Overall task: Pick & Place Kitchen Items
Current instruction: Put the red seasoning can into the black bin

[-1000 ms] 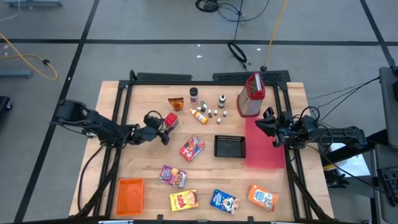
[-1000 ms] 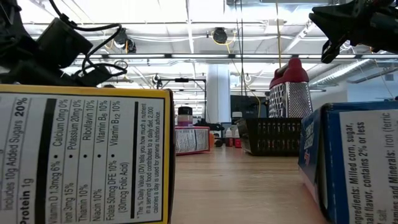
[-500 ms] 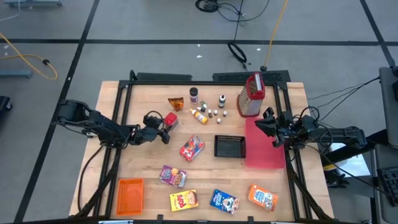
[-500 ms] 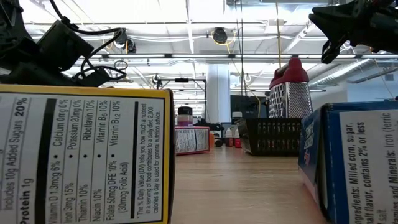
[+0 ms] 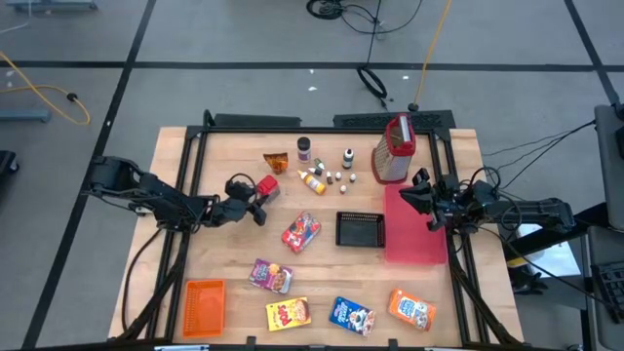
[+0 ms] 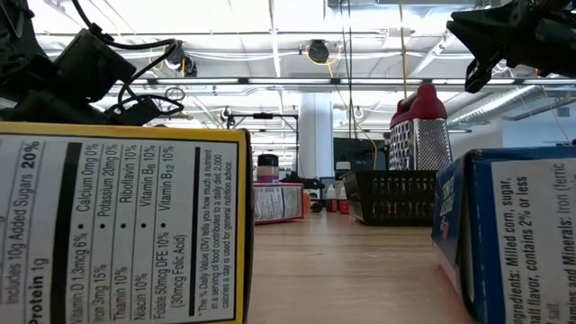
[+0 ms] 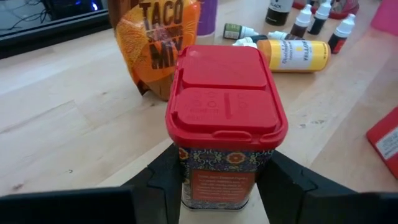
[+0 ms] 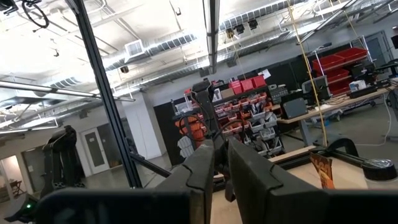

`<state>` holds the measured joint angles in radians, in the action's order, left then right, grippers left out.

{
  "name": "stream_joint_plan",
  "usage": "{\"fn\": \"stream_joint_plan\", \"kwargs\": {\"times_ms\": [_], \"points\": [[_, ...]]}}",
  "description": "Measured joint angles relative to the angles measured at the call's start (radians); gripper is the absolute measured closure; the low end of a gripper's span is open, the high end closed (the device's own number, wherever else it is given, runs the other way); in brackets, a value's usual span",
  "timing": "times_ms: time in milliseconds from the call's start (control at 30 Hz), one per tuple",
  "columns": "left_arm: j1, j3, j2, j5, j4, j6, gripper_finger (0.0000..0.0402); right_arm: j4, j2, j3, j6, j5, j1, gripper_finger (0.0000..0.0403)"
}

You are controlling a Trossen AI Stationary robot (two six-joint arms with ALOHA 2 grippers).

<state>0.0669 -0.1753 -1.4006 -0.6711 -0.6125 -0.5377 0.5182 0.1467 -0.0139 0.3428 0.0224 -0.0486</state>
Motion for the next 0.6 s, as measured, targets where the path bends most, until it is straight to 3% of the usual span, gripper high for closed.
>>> {"fn": "stream_joint_plan", "kwargs": {"times_ms": [400, 600], "points": [[0.003, -0.037, 0.023, 0.104, -0.02, 0.099, 0.0249, -0.001, 0.0, 0.0, 0.004, 0.0, 0.0, 0.036], [0.028, -0.209, 0.035, 0.118, 0.209, 0.189, 0.0249, -0.008, 0.0, 0.0, 0.004, 0.0, 0.0, 0.036]]}}
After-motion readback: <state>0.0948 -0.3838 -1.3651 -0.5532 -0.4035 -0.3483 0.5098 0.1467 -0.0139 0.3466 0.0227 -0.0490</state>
